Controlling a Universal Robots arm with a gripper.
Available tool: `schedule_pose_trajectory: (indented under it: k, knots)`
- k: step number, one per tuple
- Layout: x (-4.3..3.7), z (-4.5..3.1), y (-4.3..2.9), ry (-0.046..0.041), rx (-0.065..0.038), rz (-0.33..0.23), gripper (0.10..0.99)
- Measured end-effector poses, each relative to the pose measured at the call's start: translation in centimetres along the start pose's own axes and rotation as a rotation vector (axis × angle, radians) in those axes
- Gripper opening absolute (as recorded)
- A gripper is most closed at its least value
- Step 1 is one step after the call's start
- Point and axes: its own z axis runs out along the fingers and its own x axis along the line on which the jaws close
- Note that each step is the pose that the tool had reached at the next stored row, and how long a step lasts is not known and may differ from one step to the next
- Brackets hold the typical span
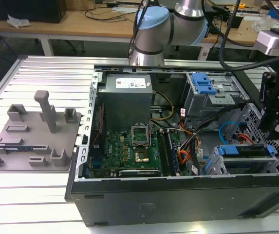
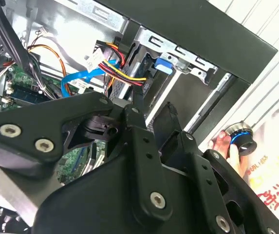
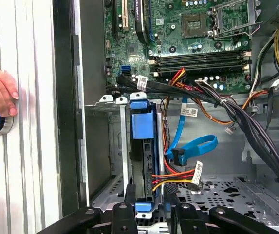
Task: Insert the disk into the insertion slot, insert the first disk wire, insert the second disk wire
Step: 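Insert the first disk wire, then insert the second disk wire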
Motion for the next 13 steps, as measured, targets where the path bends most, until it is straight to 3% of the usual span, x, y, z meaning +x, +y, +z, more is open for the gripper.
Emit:
schedule_pose_trajectory:
  k: [13]
  knots:
    - [-0.02, -0.02, 0.0, 0.0, 0.0, 0.0, 0.361]
